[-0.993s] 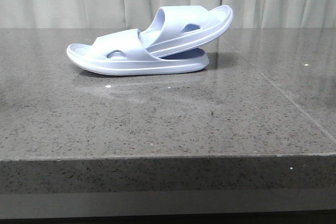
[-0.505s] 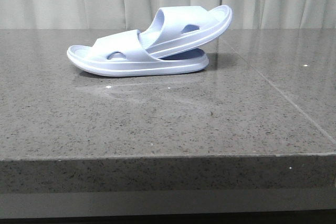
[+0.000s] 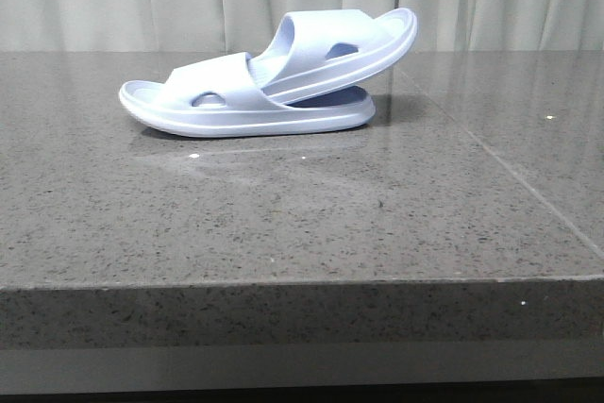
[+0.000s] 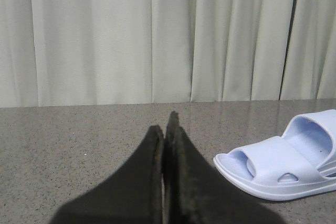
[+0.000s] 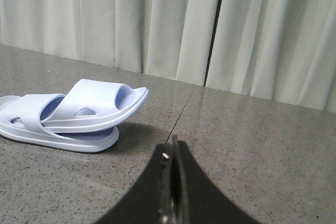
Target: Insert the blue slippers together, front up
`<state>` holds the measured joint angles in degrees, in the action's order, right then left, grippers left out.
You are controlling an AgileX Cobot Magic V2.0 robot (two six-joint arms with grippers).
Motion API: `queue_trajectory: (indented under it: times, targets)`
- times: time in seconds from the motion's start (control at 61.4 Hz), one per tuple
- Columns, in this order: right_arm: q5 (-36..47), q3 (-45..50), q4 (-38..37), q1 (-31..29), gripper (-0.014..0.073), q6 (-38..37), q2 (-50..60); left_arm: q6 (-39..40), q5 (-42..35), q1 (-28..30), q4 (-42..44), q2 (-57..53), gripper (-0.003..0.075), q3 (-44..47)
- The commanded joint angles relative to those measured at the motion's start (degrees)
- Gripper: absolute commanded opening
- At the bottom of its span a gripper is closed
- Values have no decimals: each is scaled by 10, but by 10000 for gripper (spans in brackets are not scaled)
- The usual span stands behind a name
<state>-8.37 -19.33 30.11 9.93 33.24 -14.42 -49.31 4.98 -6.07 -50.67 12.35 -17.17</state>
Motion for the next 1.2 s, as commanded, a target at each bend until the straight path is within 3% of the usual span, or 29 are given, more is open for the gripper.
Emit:
queue_trajectory:
  times: [0.0, 0.716, 0.781, 0.928, 0.976, 1.188]
  targets:
    - [41, -17, 0, 0, -60, 3, -4, 1, -31, -4, -2, 4, -20, -16]
    - [41, -17, 0, 0, -60, 3, -4, 4, -38, -4, 5, 4, -20, -7]
    - [41, -17, 0, 0, -60, 3, -4, 73, -22, -4, 100, 1, -20, -3]
    - [41, -17, 0, 0, -60, 3, -4, 409, -5, -14, 436, -4, -20, -1]
    - [41, -17, 0, 0, -60, 3, -4, 462, -7, -21, 494, -7, -20, 2]
    - [41, -17, 0, 0, -60, 3, -4, 469, -8, -12, 501, -46, -20, 32]
